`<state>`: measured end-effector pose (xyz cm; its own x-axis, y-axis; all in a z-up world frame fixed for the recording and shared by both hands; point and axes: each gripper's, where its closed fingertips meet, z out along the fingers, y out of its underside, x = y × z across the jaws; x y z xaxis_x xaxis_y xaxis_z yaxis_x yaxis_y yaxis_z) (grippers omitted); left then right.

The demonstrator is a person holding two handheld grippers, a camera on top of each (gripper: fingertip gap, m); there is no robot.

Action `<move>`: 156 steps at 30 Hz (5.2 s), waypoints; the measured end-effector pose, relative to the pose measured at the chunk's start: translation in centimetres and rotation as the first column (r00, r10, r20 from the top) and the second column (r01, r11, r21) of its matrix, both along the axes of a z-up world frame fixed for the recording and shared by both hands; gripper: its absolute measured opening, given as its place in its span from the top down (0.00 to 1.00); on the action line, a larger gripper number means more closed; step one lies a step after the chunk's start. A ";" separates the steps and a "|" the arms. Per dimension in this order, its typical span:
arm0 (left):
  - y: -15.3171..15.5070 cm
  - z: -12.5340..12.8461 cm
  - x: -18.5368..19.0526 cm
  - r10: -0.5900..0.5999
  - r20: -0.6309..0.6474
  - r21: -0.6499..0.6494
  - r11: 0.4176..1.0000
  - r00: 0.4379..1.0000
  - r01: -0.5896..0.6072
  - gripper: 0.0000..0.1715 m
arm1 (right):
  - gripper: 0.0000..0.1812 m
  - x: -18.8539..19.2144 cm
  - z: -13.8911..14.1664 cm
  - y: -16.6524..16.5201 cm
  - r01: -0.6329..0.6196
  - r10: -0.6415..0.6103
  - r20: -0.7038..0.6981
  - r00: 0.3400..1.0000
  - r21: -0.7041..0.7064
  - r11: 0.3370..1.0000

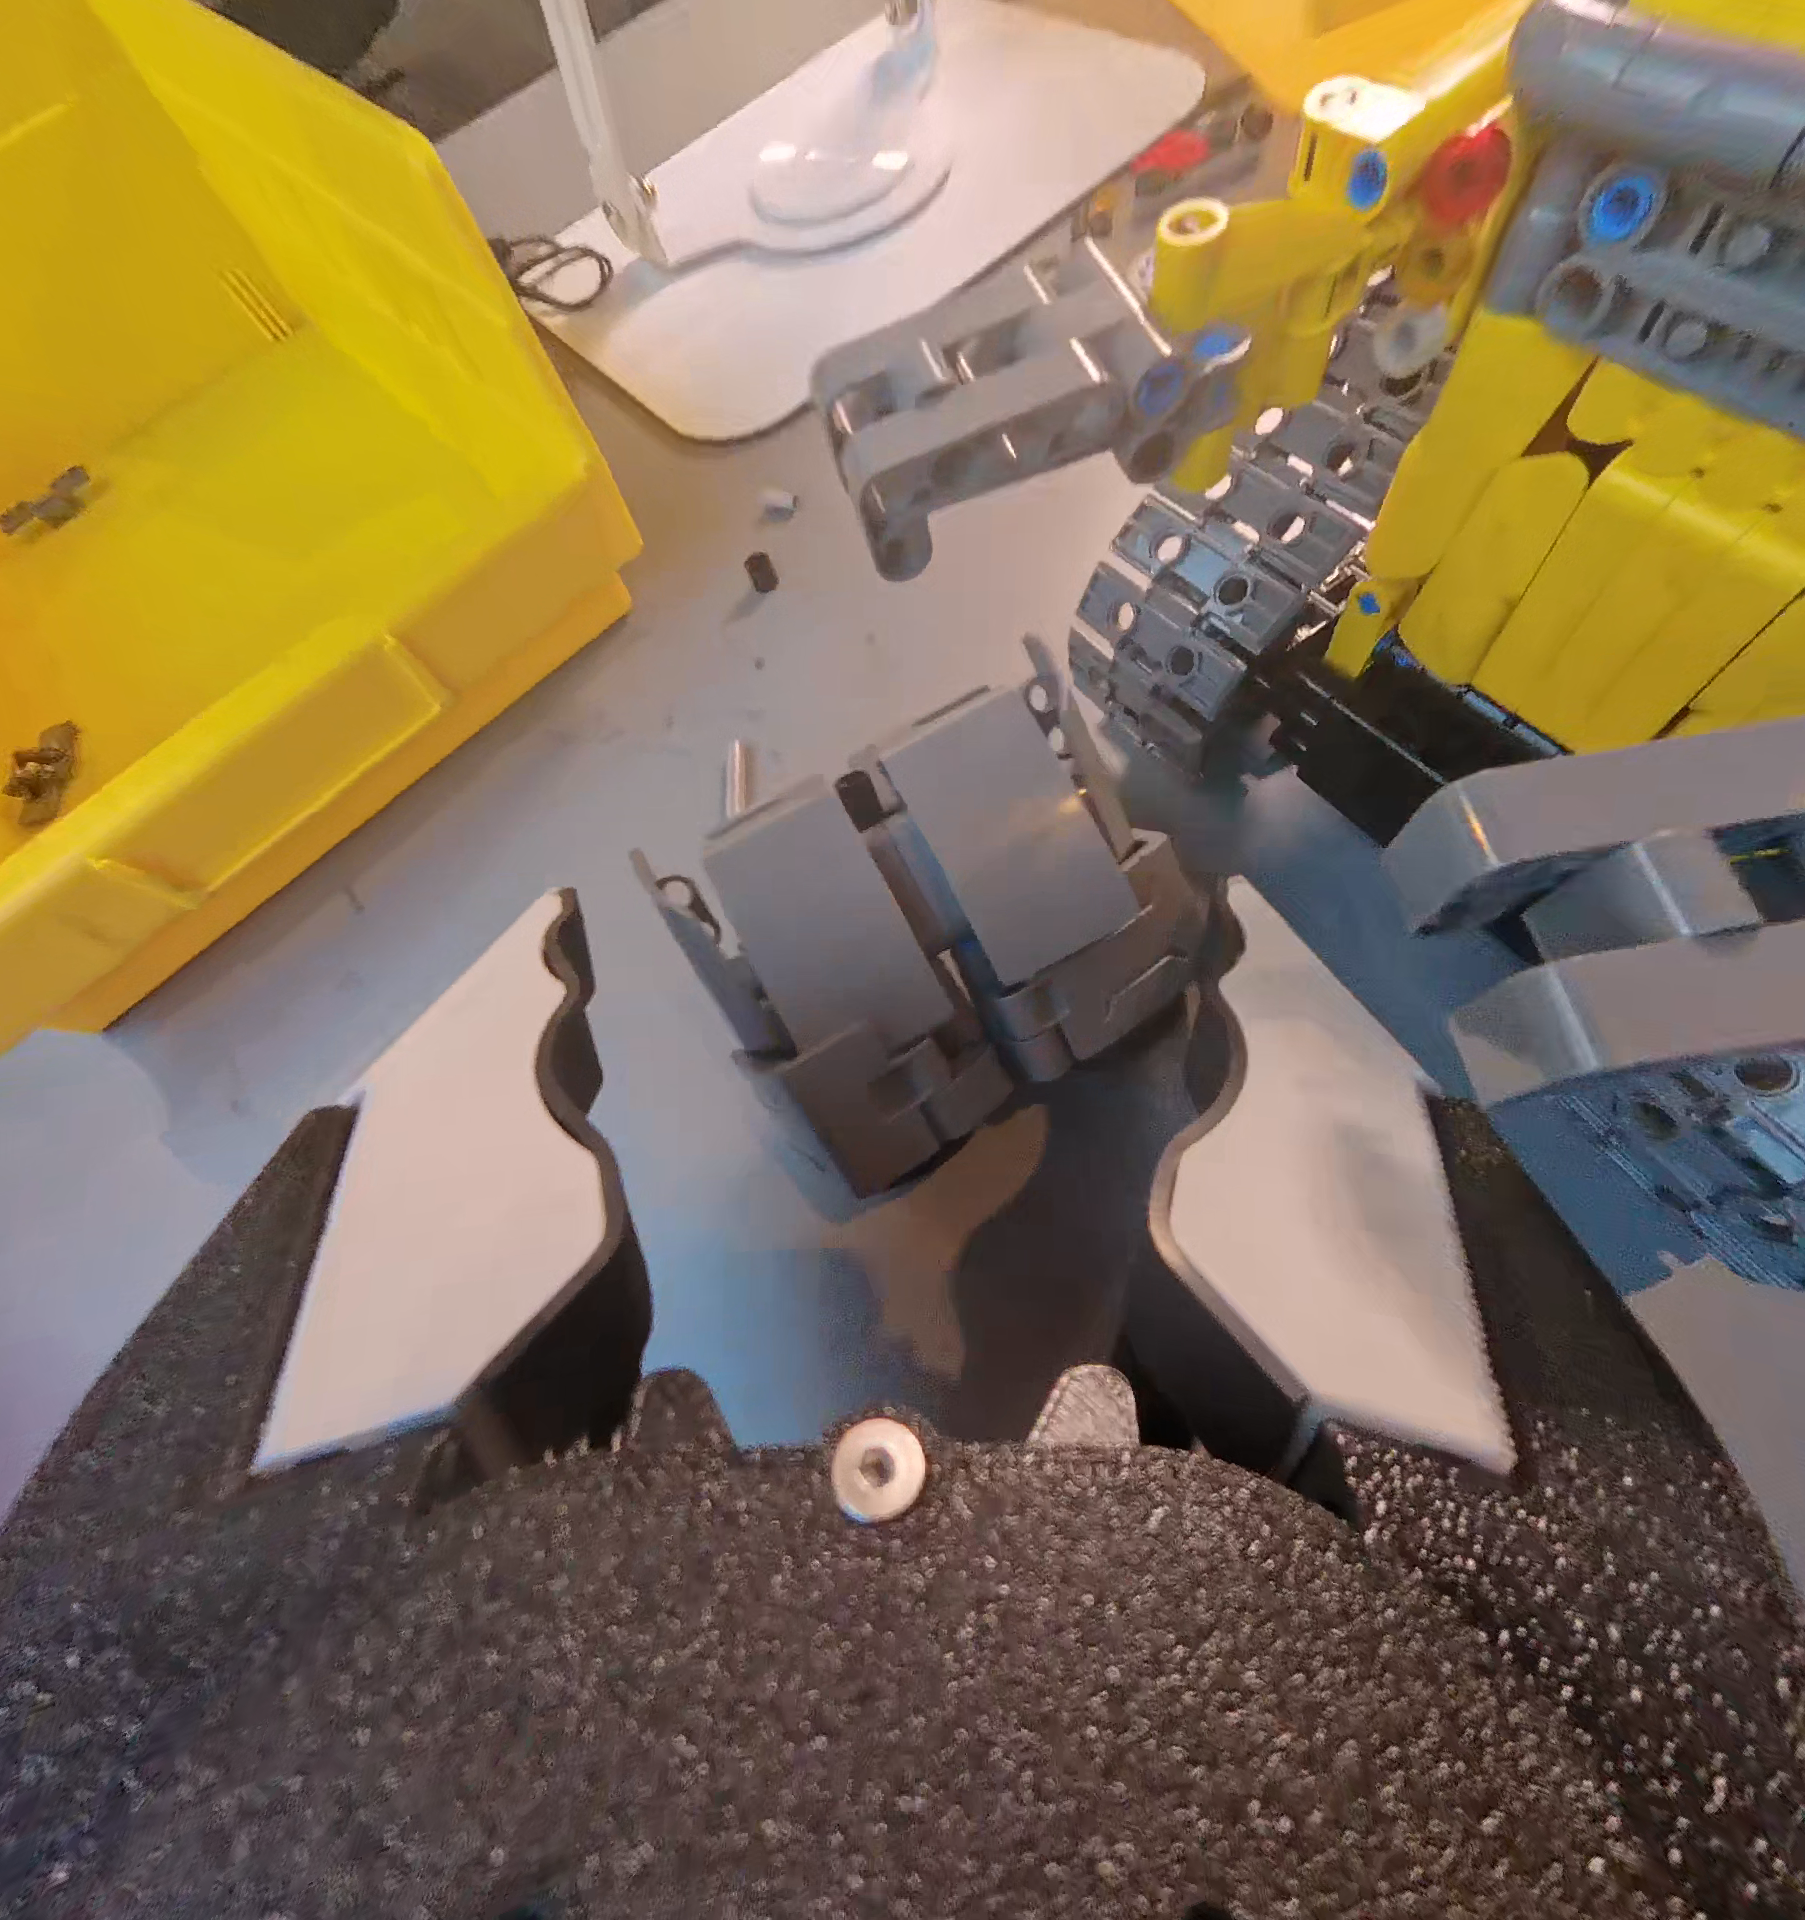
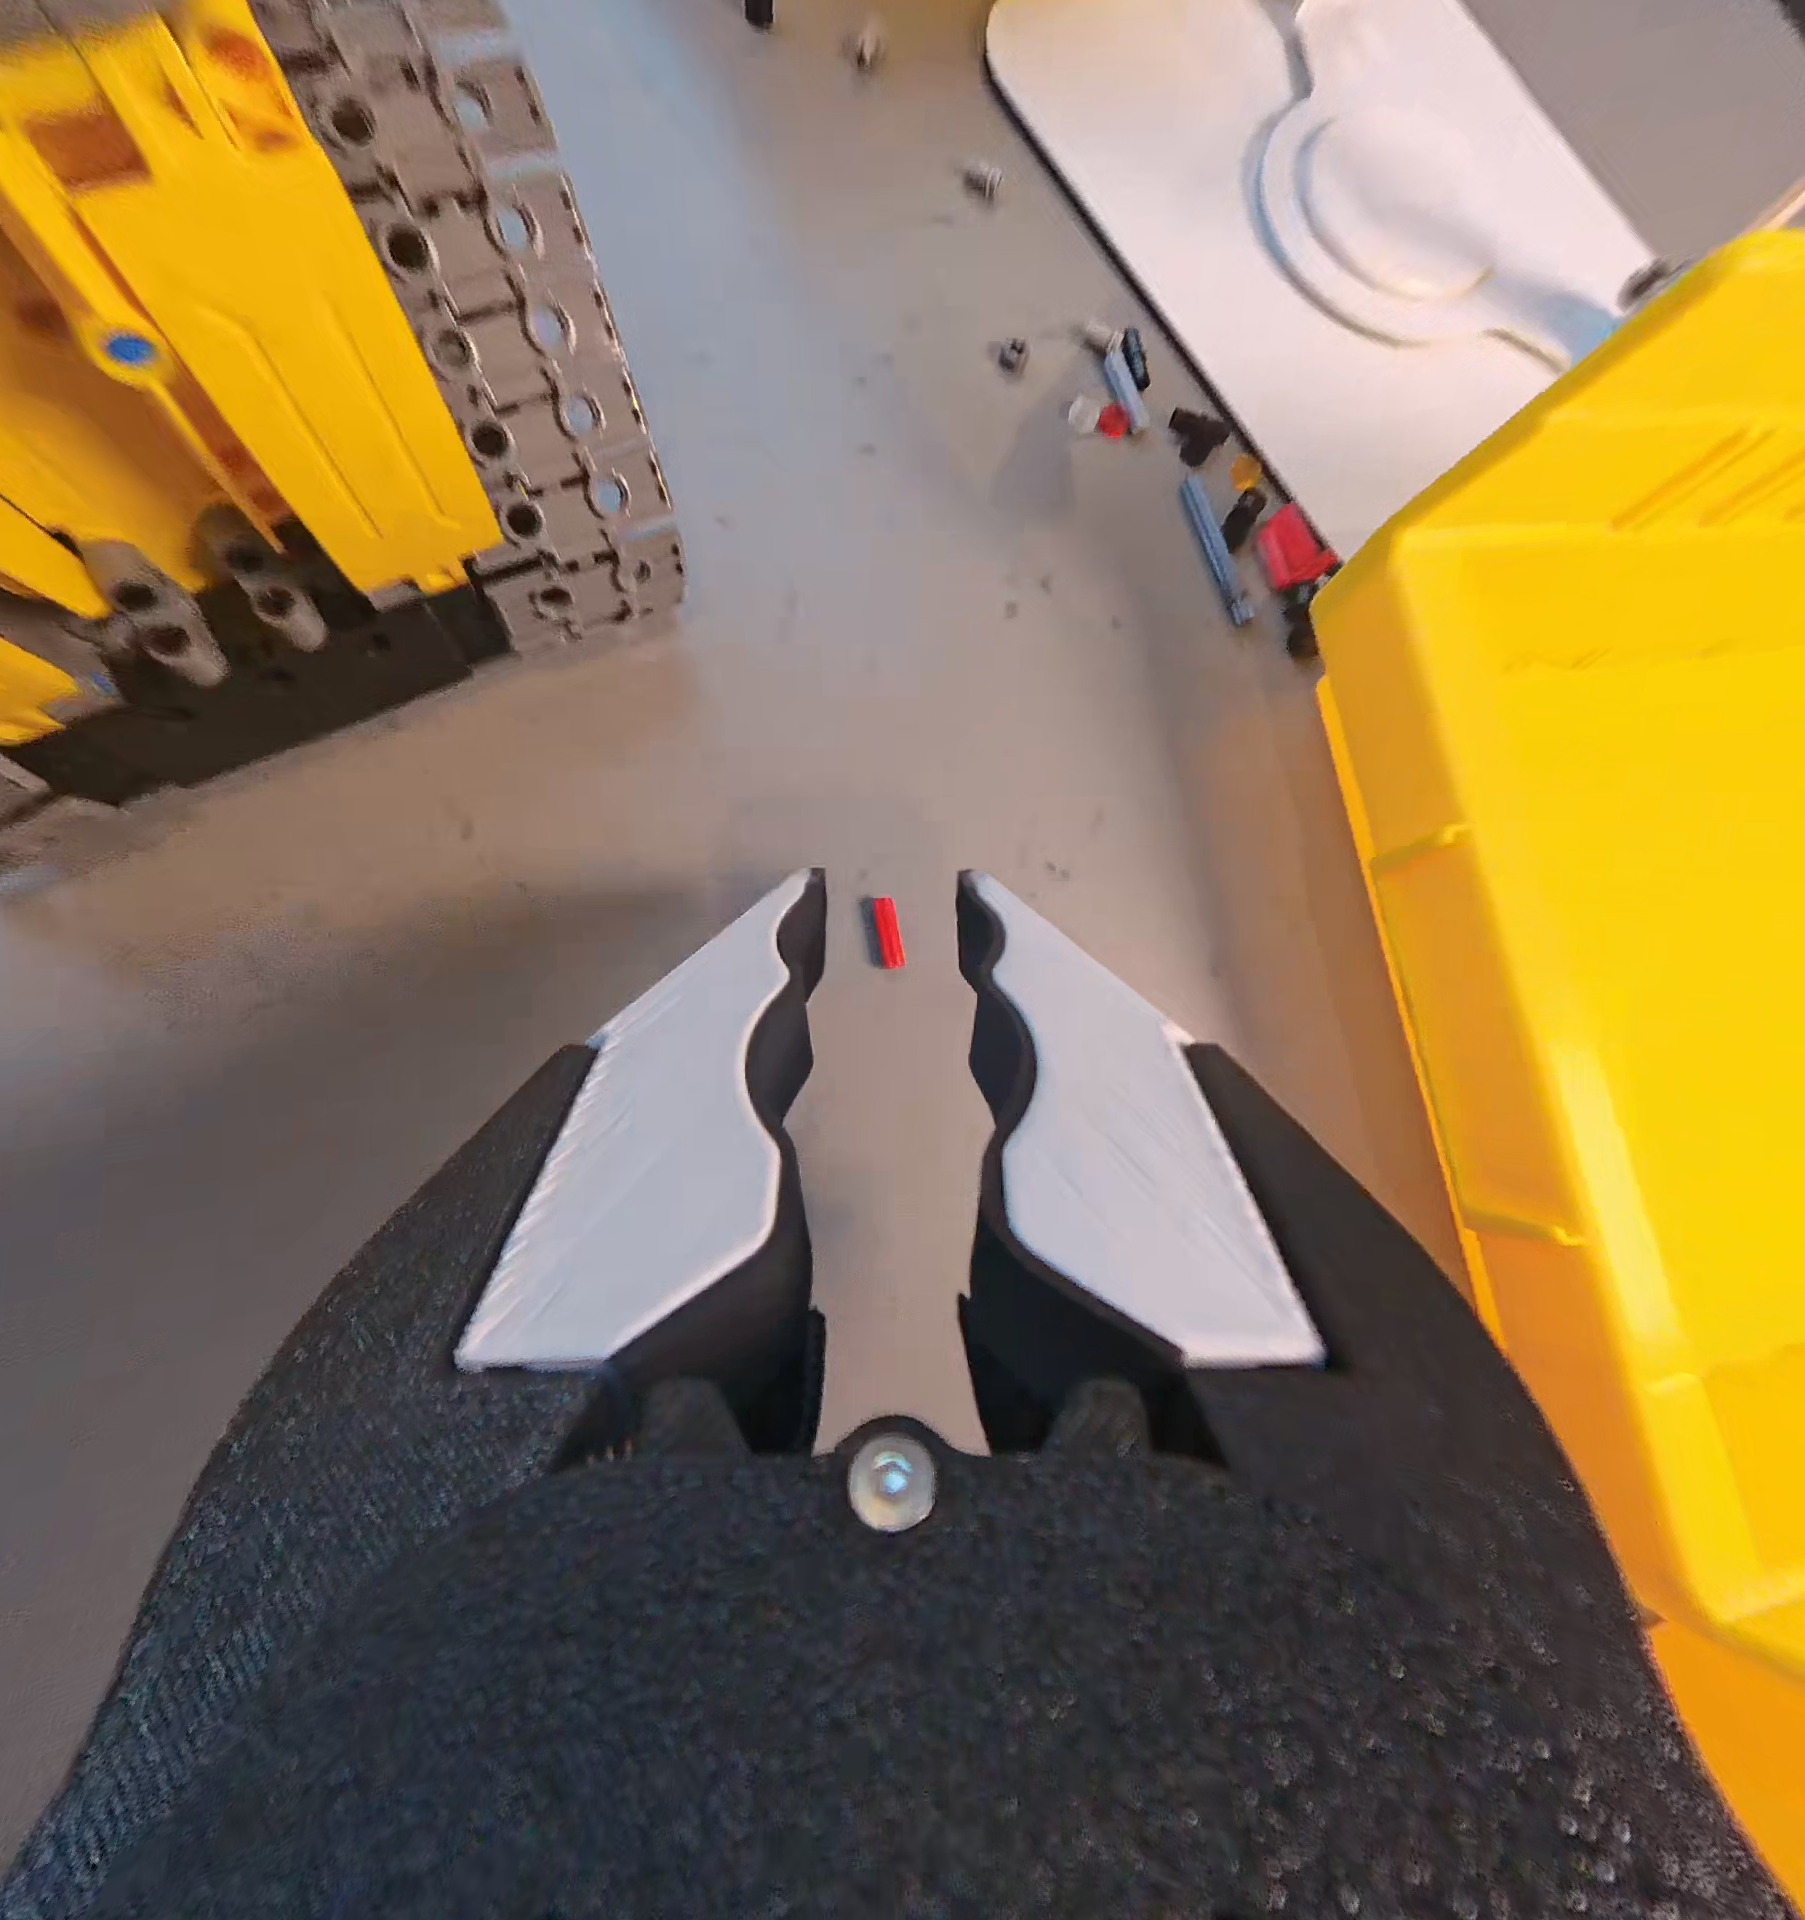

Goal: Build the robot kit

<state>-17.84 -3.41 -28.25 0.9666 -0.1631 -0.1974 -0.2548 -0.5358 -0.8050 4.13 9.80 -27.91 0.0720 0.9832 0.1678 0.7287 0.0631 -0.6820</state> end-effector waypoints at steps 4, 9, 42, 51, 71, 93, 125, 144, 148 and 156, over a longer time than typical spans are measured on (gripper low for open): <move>-0.3 -0.8 -0.1 -0.027 0.012 -0.063 0.998 1.000 0.028 0.43 | 0.84 -0.9 4.7 -2.3 -0.030 0.024 -0.187 0.982 -0.028 0.999; -1.2 -0.3 -1.2 -0.086 0.128 -0.071 0.993 0.988 0.095 0.46 | 0.72 -2.2 11.0 -10.2 -0.244 0.209 -0.392 0.896 -0.041 0.969; 1.1 15.4 15.0 -0.817 0.443 0.123 0.463 0.369 0.878 0.47 | 0.88 -6.0 15.1 -10.7 -0.634 0.548 -0.462 0.697 -0.041 0.772; 1.8 13.9 14.1 -0.791 0.507 0.131 0.464 0.343 0.876 0.48 | 0.82 -6.5 12.2 -9.6 -0.622 0.513 -0.440 0.737 -0.145 0.770; 0.4 14.1 12.7 -0.845 0.260 0.067 0.499 0.468 0.864 0.37 | 0.86 -6.7 10.1 -10.6 -0.666 0.493 -0.489 0.720 -0.284 0.690; 1.4 12.4 14.7 -0.870 -0.071 -0.030 0.491 0.488 0.871 0.46 | 0.86 -6.6 10.4 -11.2 -0.678 0.550 -0.455 0.700 -0.182 0.712; 1.3 12.3 14.4 -0.884 -0.073 -0.004 0.462 0.461 0.887 0.47 | 0.86 -6.9 9.5 -11.3 -0.622 0.548 -0.361 0.754 -0.129 0.772; 1.2 11.7 13.7 -0.878 -0.233 -0.037 0.439 0.419 0.898 0.49 | 0.86 -5.8 10.3 -10.9 -0.600 0.548 -0.310 0.777 -0.100 0.794; 1.2 12.2 13.8 -0.876 -0.226 -0.013 0.441 0.427 0.898 0.49 | 0.87 -6.0 9.8 -10.9 -0.594 0.549 -0.287 0.785 -0.098 0.798; 1.7 12.8 13.5 -0.867 -0.206 0.024 0.459 0.454 0.888 0.51 | 0.86 -6.0 9.5 -10.8 -0.571 0.545 -0.237 0.804 -0.056 0.819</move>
